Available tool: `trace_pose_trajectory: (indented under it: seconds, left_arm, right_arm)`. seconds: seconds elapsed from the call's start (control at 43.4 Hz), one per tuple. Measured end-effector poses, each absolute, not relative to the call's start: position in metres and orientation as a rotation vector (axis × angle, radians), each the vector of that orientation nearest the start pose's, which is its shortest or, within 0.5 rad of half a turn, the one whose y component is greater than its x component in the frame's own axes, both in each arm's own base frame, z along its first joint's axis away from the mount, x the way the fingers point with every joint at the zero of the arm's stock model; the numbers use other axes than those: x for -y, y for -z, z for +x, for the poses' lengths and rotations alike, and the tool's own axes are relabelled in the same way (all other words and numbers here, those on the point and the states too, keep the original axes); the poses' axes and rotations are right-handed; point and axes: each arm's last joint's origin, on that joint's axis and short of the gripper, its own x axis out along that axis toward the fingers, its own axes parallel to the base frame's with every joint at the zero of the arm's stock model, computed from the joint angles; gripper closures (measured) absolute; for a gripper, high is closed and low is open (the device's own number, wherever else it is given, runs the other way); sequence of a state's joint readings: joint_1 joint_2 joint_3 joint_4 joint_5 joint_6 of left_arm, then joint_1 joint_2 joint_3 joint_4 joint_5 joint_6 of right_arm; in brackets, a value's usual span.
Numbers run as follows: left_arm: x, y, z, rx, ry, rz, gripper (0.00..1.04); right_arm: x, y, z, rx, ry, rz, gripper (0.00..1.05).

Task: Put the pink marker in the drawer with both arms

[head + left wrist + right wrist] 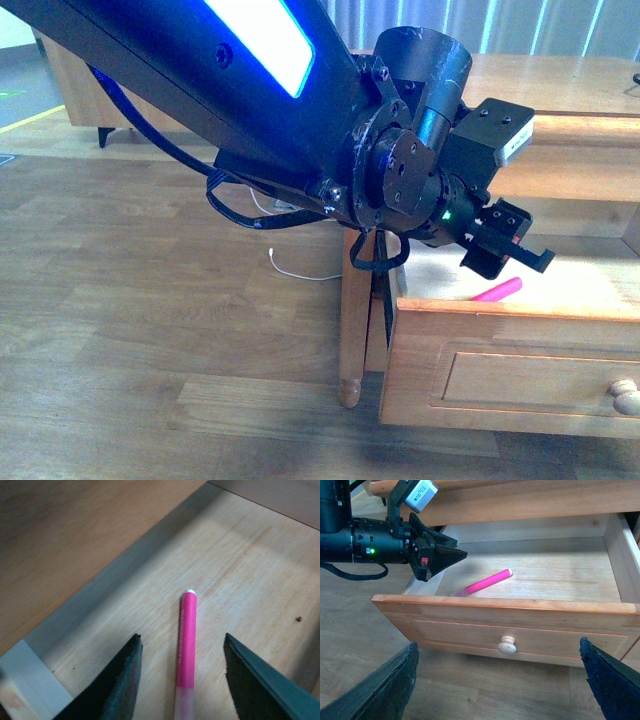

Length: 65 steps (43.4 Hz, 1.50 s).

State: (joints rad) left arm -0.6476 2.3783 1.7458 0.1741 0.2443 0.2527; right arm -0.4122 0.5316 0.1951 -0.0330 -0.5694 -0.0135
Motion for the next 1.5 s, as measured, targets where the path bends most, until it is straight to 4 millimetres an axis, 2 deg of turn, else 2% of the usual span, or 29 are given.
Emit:
trace_pose_trajectory:
  seconds: [0.161, 0.299, 0.484, 0.622, 0.76, 0.99, 1.174, 1.497]
  left_arm:
    - [0.316, -0.156, 0.421, -0.338, 0.802, 0.302, 0.29]
    - [0.294, -0.181, 0.418, -0.337, 0.684, 0.258, 0.04]
    - [0.265, -0.210, 0.408, -0.301, 0.595, 0.230, 0.06]
    - [0.235, -0.227, 0.390, -0.261, 0.511, 0.225, 0.06]
    - [0.197, -0.248, 0.358, -0.201, 0.435, 0.218, 0.06]
    - [0.141, -0.269, 0.301, -0.124, 0.330, 0.163, 0.06]
    - [0.107, -0.271, 0.258, -0.058, 0.217, 0.175, 0.06]
    - [0.057, -0.246, 0.175, -0.081, 0.070, 0.121, 0.06]
  right_arm:
    - [0.038, -0.180, 0.125, -0.325, -0.158, 0.161, 0.08]
    - [0.037, -0.180, 0.125, -0.325, -0.158, 0.161, 0.08]
    - [0.038, -0.180, 0.125, -0.325, -0.158, 0.161, 0.08]
    - [0.037, -0.180, 0.125, -0.325, -0.158, 0.161, 0.08]
    - [0.038, -0.180, 0.125, -0.325, -0.158, 0.161, 0.08]
    - [0.038, -0.180, 0.125, -0.325, -0.158, 0.161, 0.08]
    - [0.037, -0.180, 0.125, -0.325, -0.158, 0.161, 0.08]
    - [0.038, -0.180, 0.125, -0.325, -0.158, 0.161, 0.08]
